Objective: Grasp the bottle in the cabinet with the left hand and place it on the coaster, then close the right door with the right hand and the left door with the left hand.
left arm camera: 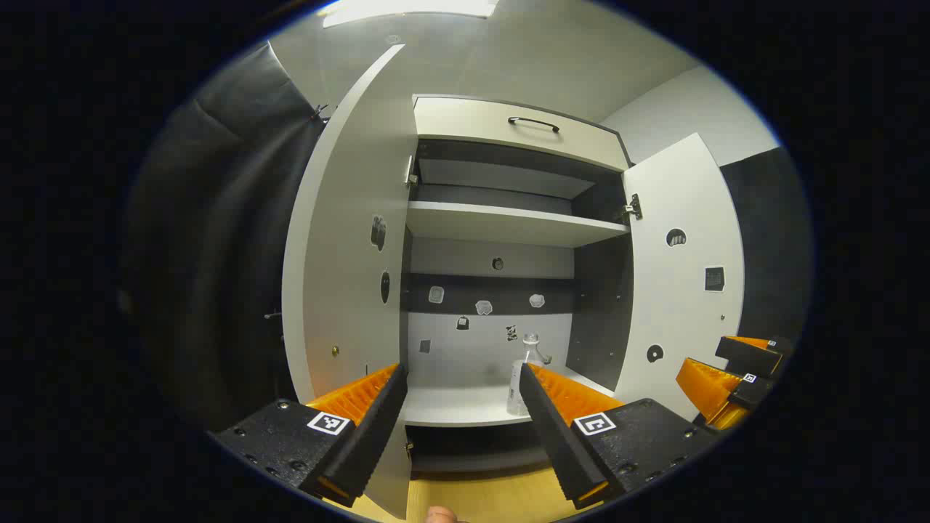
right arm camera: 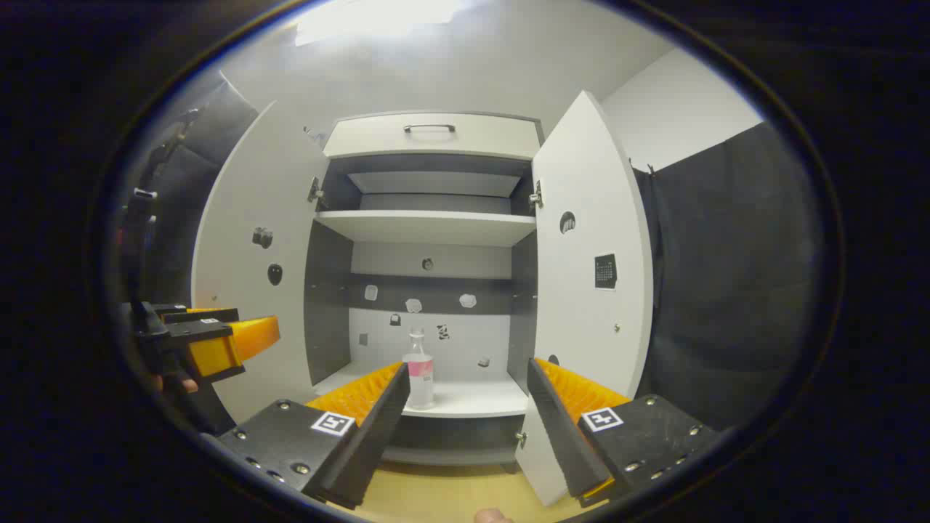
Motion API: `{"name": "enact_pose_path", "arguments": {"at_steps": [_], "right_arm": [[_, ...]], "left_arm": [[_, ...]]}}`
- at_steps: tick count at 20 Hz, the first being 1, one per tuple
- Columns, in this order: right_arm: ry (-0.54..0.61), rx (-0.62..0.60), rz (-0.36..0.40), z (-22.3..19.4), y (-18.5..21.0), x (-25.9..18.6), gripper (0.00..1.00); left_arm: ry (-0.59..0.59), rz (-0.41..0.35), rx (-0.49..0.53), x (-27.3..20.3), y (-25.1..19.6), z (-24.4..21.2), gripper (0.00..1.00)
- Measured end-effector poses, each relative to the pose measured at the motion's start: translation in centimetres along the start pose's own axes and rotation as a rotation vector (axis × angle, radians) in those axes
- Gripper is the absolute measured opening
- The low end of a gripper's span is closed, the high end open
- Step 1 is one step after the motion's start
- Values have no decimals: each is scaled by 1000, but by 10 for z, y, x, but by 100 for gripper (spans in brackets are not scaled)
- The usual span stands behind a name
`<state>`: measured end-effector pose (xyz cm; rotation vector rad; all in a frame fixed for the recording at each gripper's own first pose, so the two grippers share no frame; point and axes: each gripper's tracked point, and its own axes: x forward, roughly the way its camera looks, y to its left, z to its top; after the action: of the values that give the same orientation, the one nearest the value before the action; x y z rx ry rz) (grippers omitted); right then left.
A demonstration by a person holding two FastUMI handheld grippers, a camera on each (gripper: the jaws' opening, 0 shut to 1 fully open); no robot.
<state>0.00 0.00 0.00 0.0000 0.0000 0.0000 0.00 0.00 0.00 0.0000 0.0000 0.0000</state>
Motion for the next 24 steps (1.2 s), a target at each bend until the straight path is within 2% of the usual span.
{"name": "enact_pose_path", "arguments": {"at_steps": [14,17,21,24], "right_arm": [[4,0,-21,0,-13,10,98],[11,-5,-18,-4,-13,10,95],[25,-13,3,-12,-3,17,98],[29,-17,48,-17,14,32,98]], "left_arm": [[3,25,-3,10,0,-4,96],[5,30,-2,9,2,-6,96],[7,28,2,4,3,-8,96],[14,34,14,-3,7,-11,96]]}}
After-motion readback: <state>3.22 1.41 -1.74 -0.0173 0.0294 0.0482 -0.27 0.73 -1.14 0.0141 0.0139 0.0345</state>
